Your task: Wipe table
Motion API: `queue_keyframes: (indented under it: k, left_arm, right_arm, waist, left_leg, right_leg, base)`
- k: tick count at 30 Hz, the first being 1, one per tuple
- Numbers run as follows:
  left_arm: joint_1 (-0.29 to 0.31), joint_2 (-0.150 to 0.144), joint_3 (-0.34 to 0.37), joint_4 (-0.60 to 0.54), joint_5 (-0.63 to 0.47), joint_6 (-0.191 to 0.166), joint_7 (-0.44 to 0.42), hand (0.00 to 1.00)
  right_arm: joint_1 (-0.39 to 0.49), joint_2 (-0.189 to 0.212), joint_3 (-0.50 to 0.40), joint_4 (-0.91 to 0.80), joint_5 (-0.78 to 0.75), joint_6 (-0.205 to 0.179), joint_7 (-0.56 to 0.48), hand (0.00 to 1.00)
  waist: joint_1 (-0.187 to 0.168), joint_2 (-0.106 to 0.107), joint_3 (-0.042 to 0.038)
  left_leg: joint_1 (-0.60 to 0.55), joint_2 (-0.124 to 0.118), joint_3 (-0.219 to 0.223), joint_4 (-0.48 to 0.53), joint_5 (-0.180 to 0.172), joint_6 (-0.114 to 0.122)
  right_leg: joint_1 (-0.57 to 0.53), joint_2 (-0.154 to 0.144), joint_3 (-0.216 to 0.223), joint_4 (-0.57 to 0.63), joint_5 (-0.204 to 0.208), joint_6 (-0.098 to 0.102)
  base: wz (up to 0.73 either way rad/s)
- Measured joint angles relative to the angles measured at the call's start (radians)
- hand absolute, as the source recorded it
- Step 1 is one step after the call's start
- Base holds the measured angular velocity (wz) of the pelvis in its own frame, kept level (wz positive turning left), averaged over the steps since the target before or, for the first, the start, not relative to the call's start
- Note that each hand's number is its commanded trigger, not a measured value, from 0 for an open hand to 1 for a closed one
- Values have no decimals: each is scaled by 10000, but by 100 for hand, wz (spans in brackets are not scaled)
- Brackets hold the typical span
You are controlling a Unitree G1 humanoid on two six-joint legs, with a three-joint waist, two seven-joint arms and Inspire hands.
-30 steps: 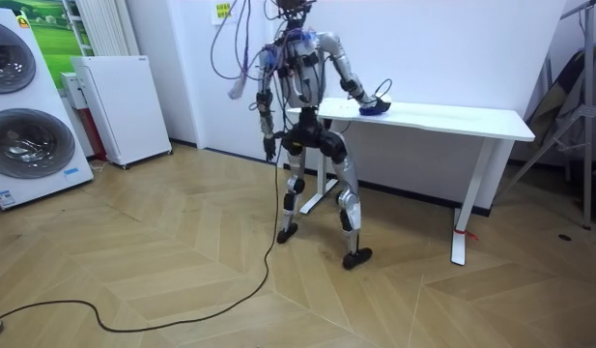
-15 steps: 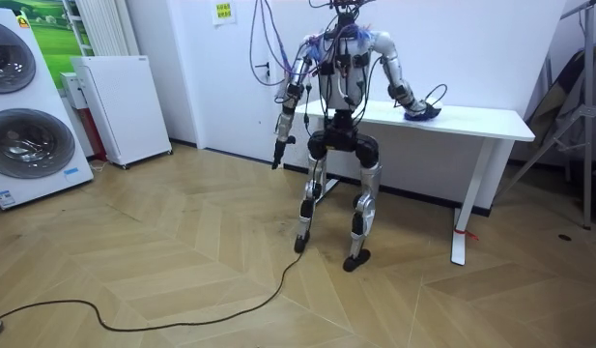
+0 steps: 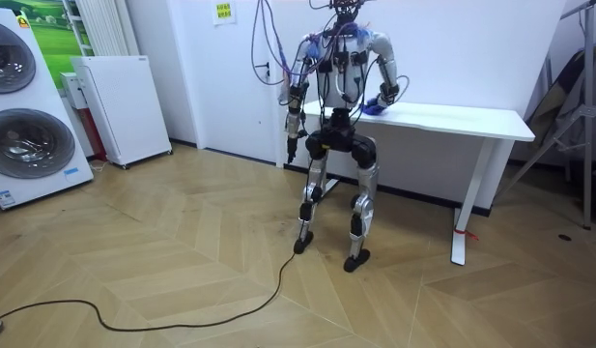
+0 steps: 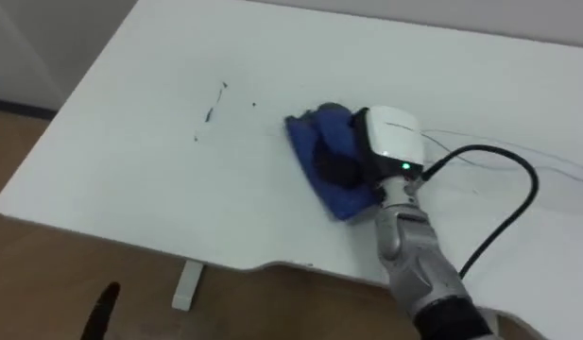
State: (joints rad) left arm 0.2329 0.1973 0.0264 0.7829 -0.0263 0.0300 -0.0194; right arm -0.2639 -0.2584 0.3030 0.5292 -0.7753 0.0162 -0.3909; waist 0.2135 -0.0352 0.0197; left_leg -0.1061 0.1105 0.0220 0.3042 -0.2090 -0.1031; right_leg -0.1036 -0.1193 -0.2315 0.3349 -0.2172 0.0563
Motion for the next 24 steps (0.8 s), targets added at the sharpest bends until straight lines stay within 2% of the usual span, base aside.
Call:
queue_keyframes:
  k: [2,4,6,8,10,14,17,20,21,22,24]
  left_arm:
    - [362,94,48,6,-342,6,-55,0]
    - [686,242,441,32,-353,30,-105,0]
    - [860,267,856,207,-187,30,-105,0]
    - [874,365,1174,329,61,41,-110,0]
    - [883,453,1514,355,350,50,-108,0]
    - [836,597,1589,481,398,52,-116,0]
    - [712,540,1419,598,391,75,-244,0]
    - [491,534,1136,1196,399,140,-280,0]
    - [384,478,1009,1350,400,226,-317,0]
    - [284,444,788,1414,400,339,-346,0]
    - [162,437,661,1411,378,370,-383,0]
  right_arm:
    - [151,-92,-355,462,377,-360,-236,100]
    - [677,-168,-959,816,512,-883,-670,100]
    - [1036,-237,-1466,1190,799,-1239,-1034,100]
    - [1383,-342,-1993,1356,1011,-1365,-1145,100]
    - [1436,-623,-2635,1857,1081,-1387,-1252,100]
    - [1253,-1110,-2910,2694,1186,-1250,-1313,100]
    - [1003,-1210,-2823,2628,1213,-829,-1265,100]
    - [163,-1269,-2380,2676,1367,-170,-962,100]
    - [-422,-1270,-2168,2711,1369,73,-830,100]
    - [-932,-1269,-1983,2769,1357,112,-736,100]
    - [-1508,-1270,-1721,2929,1426,108,-699,100]
  waist:
    - [-45,-35,-3]
    - [-286,-120,-36]
    - [-389,-172,-77]
    - [-477,-238,-117]
    - [-476,-355,-169]
    - [-409,-423,-218]
    - [-121,-394,-209]
    - [165,-339,-173]
    - [245,-315,-101]
    - [319,-220,-37]
    - [451,-174,55]
  left_leg:
    - [-6,-79,-21,-6,-3,48]
    - [-45,-160,-36,15,-4,126]
    - [-22,-205,-33,48,-13,173]
    - [-39,-217,-29,82,-10,222]
    - [-105,-231,-35,188,-41,271]
    - [-239,-243,-180,267,-41,272]
    - [-426,-196,-181,328,-36,278]
    - [-595,-174,-290,309,-35,276]
    - [-683,-171,-342,356,-33,275]
    - [-779,-174,-396,376,-27,272]
    - [-852,-175,-400,328,34,269]
  right_leg:
    - [174,-30,13,-207,44,78]
    - [443,-31,10,-543,106,168]
    - [718,-24,-10,-857,187,219]
    - [951,-21,-246,-1120,292,256]
    - [997,-32,-328,-1150,304,273]
    - [1001,4,-340,-1150,305,274]
    - [740,87,-170,-1145,417,214]
    - [463,171,30,-1024,510,142]
    - [292,192,89,-931,547,108]
    - [143,208,91,-916,598,85]
    - [-32,214,95,-895,614,74]
  base:
    - [38]
    - [32]
    - [32]
    - [29]
    - [13]
    - [10]
    - [-16]
    - [-29]
    - [-21]
    - [-18]
    - [-4]
